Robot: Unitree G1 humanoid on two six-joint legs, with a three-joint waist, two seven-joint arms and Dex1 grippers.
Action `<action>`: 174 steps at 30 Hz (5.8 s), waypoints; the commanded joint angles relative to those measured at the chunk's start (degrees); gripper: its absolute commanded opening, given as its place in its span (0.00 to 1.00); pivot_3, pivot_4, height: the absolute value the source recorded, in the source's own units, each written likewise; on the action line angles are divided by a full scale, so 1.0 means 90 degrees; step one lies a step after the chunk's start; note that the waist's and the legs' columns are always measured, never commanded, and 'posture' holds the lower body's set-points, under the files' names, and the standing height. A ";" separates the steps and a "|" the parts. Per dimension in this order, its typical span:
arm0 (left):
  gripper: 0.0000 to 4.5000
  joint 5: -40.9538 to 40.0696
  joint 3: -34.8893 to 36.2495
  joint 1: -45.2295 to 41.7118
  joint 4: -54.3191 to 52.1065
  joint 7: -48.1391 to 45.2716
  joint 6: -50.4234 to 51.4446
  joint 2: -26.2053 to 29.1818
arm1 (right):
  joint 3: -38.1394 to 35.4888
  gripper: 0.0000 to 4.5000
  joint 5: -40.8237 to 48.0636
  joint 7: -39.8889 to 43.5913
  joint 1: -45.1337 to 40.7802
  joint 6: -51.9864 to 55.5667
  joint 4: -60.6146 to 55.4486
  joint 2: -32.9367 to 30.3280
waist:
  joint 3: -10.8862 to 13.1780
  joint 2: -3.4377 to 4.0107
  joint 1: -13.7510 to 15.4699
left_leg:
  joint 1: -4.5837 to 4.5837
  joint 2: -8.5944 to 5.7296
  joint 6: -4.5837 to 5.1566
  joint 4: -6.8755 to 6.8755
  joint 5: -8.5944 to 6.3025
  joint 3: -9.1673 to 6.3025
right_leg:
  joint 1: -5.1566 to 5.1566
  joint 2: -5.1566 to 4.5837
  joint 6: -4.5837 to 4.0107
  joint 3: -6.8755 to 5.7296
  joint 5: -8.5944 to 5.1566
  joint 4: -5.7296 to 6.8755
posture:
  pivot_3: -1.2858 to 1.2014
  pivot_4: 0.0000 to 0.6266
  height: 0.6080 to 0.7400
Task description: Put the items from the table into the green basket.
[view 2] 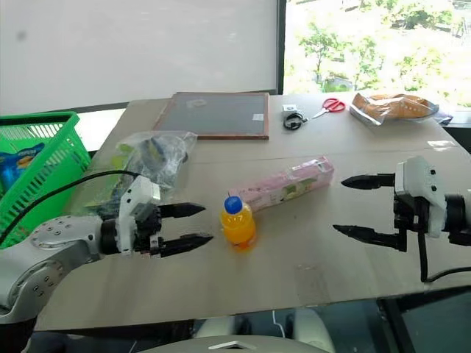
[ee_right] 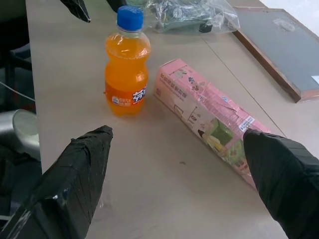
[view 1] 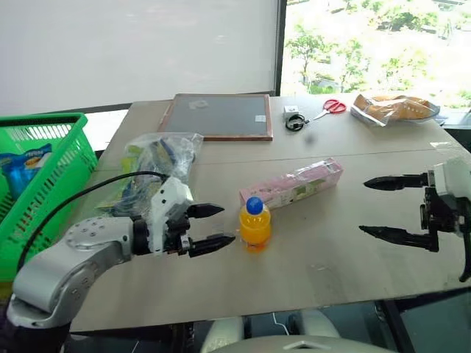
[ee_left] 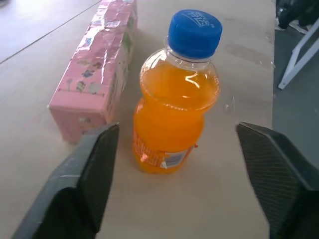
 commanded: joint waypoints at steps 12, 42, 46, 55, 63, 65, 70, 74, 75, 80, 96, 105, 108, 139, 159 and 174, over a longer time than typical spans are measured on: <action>0.99 0.1526 -0.1796 -0.0931 0.1436 -0.0526 -0.1385 -0.0737 | -0.0762 1.00 -0.0069 0.0060 0.0736 -0.0061 -0.0617 -0.0173 | 0.0015 -0.0023 -0.0197 | 0.0012 0.0002 0.0003 -0.0002 -0.0002 0.0024 | 0.0002 0.0012 0.0029 0.0027 0.0009 -0.0001 | 0.47 0.03 1.00; 0.66 0.1725 0.2534 -0.3595 0.3544 0.3991 -0.0831 -0.0498 | 0.3683 1.00 -0.0637 -0.2224 -0.6252 0.1361 0.2075 0.3165 | 0.0062 -0.0131 -0.0100 | -0.0035 0.0052 -0.0006 -0.0006 0.0000 0.0039 | -0.0067 0.0040 -0.0019 0.0034 0.0046 0.0021 | 0.57 0.00 1.00; 0.66 0.2594 0.2443 -0.4183 0.5703 0.3877 -0.1723 0.0898 | 0.4019 1.00 -0.0743 -0.2227 -0.7268 0.1665 0.2622 0.3832 | 0.0056 -0.0139 -0.0013 | -0.0130 0.0048 -0.0054 -0.0008 0.0023 0.0030 | -0.0171 0.0030 -0.0026 0.0019 0.0050 0.0029 | 0.57 0.00 1.00; 0.66 0.3670 0.1829 -0.5059 0.9932 0.3583 -0.3812 0.2207 | 0.4146 1.00 -0.1083 -0.2537 -0.8091 0.1797 0.3179 0.4815 | 0.0023 -0.0191 0.0179 | -0.0210 0.0004 -0.0075 -0.0017 0.0015 -0.0015 | -0.0227 -0.0020 -0.0027 -0.0036 0.0050 0.0017 | 0.57 0.00 1.00; 0.99 0.3995 0.1440 -0.5588 1.1374 0.3133 -0.4450 0.2327 | 0.4166 1.00 -0.1323 -0.2506 -0.8017 0.1825 0.3198 0.4839 | -0.0033 -0.0275 0.0194 | -0.0256 -0.0013 -0.0101 0.0003 0.0032 -0.0097 | -0.0236 -0.0043 -0.0031 -0.0115 0.0054 0.0027 | 0.57 0.00 1.00; 0.99 0.3981 0.1411 -0.5729 1.1250 0.3088 -0.4609 0.2276 | 0.4073 1.00 -0.1301 -0.2537 -0.7928 0.1873 0.3101 0.4786 | -0.0040 -0.0284 0.0165 | -0.0258 -0.0013 -0.0103 0.0003 0.0034 -0.0104 | -0.0241 -0.0042 -0.0031 -0.0118 0.0054 0.0032 | 0.56 0.00 1.00; 0.99 0.3438 0.1532 -0.6086 1.0435 0.2257 -0.4506 0.1790 | 0.3869 1.00 -0.1269 -0.2580 -0.7539 0.1994 0.2782 0.4444 | -0.0058 -0.0307 0.0153 | -0.0265 -0.0017 -0.0104 0.0003 0.0035 -0.0100 | -0.0264 -0.0050 -0.0032 -0.0116 0.0053 0.0072 | 0.56 0.00 1.00; 0.99 0.1912 0.1004 -0.4965 0.6945 0.0240 -0.2211 0.0903 | 0.3572 1.00 -0.1186 -0.2436 -0.6736 0.2073 0.2074 0.3699 | -0.0078 -0.0280 0.0182 | -0.0268 -0.0037 -0.0102 0.0009 0.0037 -0.0104 | -0.0265 -0.0076 -0.0032 -0.0120 0.0053 0.0090 | 0.55 0.00 1.00; 0.99 0.1484 0.0729 -0.4477 0.5830 0.0044 -0.1675 0.0637 | 0.3407 1.00 -0.1143 -0.2406 -0.6306 0.2216 0.1764 0.3325 | -0.0084 -0.0265 0.0167 | -0.0267 -0.0043 -0.0099 0.0018 0.0037 -0.0102 | -0.0262 -0.0084 -0.0032 -0.0119 0.0053 0.0099 | 0.55 0.00 1.00; 0.99 0.1003 -0.0430 -0.3549 0.3619 -0.0092 -0.0427 -0.0255 | 0.2532 1.00 -0.0743 -0.2369 -0.4571 0.2697 0.0427 0.2005 | -0.0081 -0.0210 0.0008 | -0.0270 -0.0039 -0.0053 0.0076 0.0010 -0.0076 | -0.0250 -0.0086 -0.0027 -0.0109 0.0052 0.0103 | 0.51 0.00 1.00; 0.99 0.3663 -0.3788 -0.6287 0.6490 -0.1164 -0.0968 -0.2350 | -0.0454 1.00 0.0926 -0.2604 -0.1224 0.3572 -0.1823 0.0579 | -0.0006 -0.0030 -0.0698 | -0.0051 0.0030 0.0047 0.0094 -0.0050 0.0010 | -0.0011 0.0066 0.0012 -0.0001 0.0018 0.0013 | 0.41 0.04 1.00; 0.99 0.5103 -0.4545 -0.6781 0.8425 -0.0777 -0.1408 -0.3300 | -0.0708 1.00 0.1409 -0.3148 -0.0910 0.3482 -0.2037 0.0515 | -0.0005 -0.0031 -0.1042 | -0.0050 0.0033 0.0078 0.0094 -0.0072 0.0051 | -0.0022 0.0060 0.0061 0.0038 -0.0005 0.0012 | 0.40 0.04 1.00; 0.99 0.5406 -0.4455 -0.6874 0.8791 -0.0532 -0.1628 -0.3443 | -0.0672 1.00 0.1436 -0.3236 -0.0854 0.3404 -0.2036 0.0456 | -0.0005 -0.0032 -0.1054 | -0.0045 0.0034 0.0078 0.0094 -0.0072 0.0060 | -0.0021 0.0060 0.0073 0.0047 -0.0003 0.0011 | 0.40 0.05 1.00; 0.53 0.4561 -0.1653 -0.5656 0.6395 -0.0239 -0.1152 -0.2298 | 0.0540 1.00 0.1274 -0.3255 -0.1680 0.2376 -0.1298 0.0261 | 0.0004 -0.0043 -0.0980 | -0.0061 0.0061 0.0090 0.0092 -0.0084 0.0122 | -0.0065 0.0036 0.0060 0.0100 0.0016 0.0013 | 0.45 0.02 1.00; 0.53 0.4461 0.1746 -0.6140 0.8131 0.3469 -0.2856 0.1260 | 0.4377 1.00 -0.0578 -0.2698 -0.7292 0.1216 0.2376 0.4081 | -0.0029 -0.0124 -0.0181 | -0.0191 0.0029 0.0013 0.0098 -0.0053 0.0118 | -0.0246 -0.0016 0.0035 0.0072 0.0036 0.0110 | 0.55 0.00 1.00; 0.99 0.5282 0.0916 -0.5134 1.1137 0.4788 -0.5609 0.2296 | 0.4373 1.00 -0.1144 -0.2734 -0.7421 0.1320 0.2623 0.4985 | -0.0084 -0.0196 0.0002 | -0.0274 -0.0048 -0.0016 0.0097 -0.0034 -0.0002 | -0.0283 -0.0104 0.0034 -0.0103 0.0035 0.0115 | 0.55 0.00 1.00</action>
